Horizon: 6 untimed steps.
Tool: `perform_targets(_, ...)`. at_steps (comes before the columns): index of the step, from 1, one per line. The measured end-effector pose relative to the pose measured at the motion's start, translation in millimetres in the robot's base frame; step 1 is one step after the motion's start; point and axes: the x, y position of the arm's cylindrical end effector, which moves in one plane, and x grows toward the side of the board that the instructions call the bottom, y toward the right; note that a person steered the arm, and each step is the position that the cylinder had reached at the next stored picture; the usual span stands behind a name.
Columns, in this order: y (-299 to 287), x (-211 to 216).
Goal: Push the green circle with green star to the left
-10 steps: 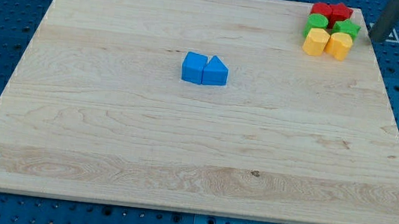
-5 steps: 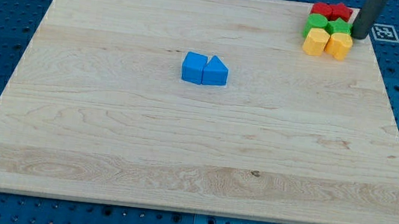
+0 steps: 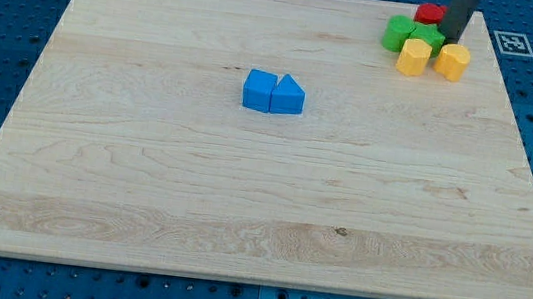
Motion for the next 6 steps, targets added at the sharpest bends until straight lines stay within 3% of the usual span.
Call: perform_targets(6, -84, 20)
